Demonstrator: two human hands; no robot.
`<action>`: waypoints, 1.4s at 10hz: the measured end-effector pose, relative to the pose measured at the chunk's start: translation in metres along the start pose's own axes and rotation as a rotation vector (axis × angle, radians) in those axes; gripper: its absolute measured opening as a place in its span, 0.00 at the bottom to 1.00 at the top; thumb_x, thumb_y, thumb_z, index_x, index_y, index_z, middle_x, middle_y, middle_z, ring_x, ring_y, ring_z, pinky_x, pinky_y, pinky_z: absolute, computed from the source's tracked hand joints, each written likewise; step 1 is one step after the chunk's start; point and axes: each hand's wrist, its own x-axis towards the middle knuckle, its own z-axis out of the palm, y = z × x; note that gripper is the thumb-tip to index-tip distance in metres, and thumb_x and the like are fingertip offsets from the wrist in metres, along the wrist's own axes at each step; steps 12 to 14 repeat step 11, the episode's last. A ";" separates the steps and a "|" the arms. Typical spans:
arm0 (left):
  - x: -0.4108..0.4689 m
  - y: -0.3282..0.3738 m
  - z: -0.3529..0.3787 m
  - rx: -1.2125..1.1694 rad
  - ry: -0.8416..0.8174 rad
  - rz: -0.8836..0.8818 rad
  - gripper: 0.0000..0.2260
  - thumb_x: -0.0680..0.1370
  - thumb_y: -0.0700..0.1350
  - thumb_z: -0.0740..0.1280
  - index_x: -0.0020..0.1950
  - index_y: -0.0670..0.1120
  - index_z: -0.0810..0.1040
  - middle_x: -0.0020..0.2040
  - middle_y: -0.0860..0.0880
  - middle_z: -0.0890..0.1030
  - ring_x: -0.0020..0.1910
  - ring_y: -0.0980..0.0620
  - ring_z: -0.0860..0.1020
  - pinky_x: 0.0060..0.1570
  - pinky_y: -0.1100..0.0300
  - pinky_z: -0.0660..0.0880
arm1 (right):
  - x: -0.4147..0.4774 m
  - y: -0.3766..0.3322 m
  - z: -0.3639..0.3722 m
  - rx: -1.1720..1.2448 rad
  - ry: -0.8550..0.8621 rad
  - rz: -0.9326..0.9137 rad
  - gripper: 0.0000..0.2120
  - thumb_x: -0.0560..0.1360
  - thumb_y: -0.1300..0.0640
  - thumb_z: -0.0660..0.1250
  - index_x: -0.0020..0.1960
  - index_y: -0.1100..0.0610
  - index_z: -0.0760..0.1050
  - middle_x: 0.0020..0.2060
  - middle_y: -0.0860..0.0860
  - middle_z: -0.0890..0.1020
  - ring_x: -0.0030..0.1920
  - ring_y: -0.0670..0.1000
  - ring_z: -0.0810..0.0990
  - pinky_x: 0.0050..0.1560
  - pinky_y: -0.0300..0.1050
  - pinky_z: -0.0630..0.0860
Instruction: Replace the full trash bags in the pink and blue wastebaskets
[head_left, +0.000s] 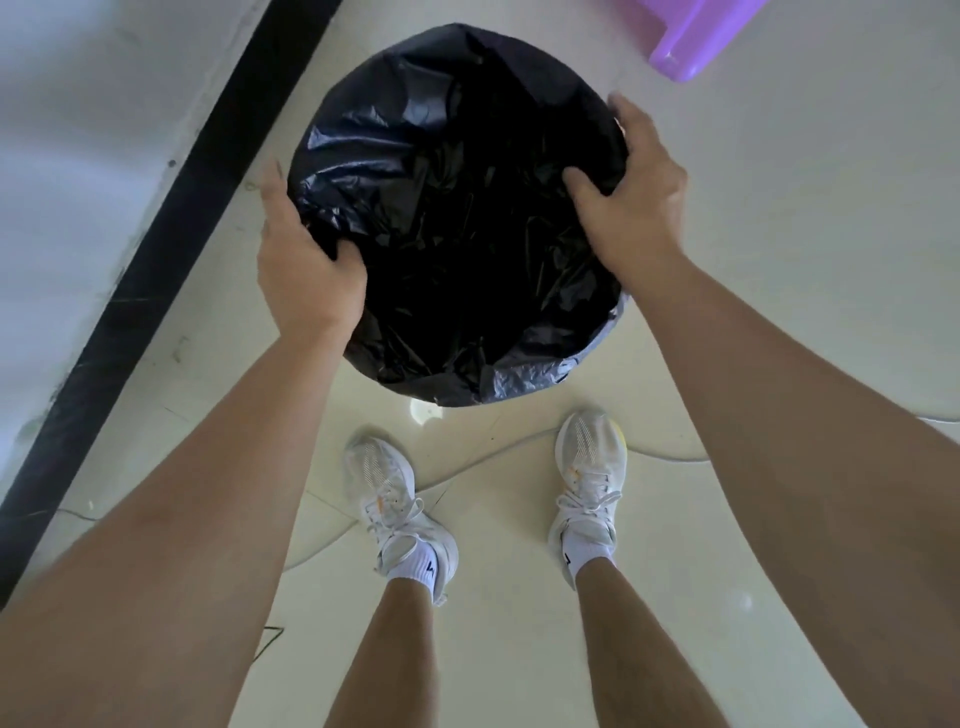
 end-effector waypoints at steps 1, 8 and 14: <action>-0.021 0.002 -0.012 0.301 0.139 0.092 0.36 0.77 0.53 0.64 0.80 0.43 0.53 0.78 0.37 0.58 0.77 0.41 0.58 0.73 0.52 0.58 | -0.029 -0.006 -0.008 -0.115 0.156 0.020 0.35 0.77 0.50 0.64 0.80 0.55 0.56 0.78 0.58 0.60 0.78 0.58 0.60 0.77 0.55 0.54; -0.099 0.023 0.007 -0.227 0.053 -0.481 0.43 0.75 0.43 0.67 0.80 0.50 0.42 0.79 0.41 0.49 0.76 0.40 0.57 0.73 0.44 0.58 | -0.127 -0.006 0.029 0.557 0.013 0.712 0.39 0.80 0.52 0.60 0.80 0.38 0.38 0.79 0.48 0.57 0.72 0.48 0.66 0.68 0.45 0.60; -0.084 0.019 0.004 -0.443 -0.214 -0.629 0.28 0.81 0.47 0.61 0.77 0.46 0.52 0.71 0.48 0.68 0.68 0.47 0.70 0.62 0.61 0.69 | -0.106 -0.017 0.016 0.334 -0.132 0.614 0.32 0.82 0.51 0.58 0.80 0.51 0.47 0.75 0.53 0.67 0.66 0.53 0.74 0.63 0.47 0.71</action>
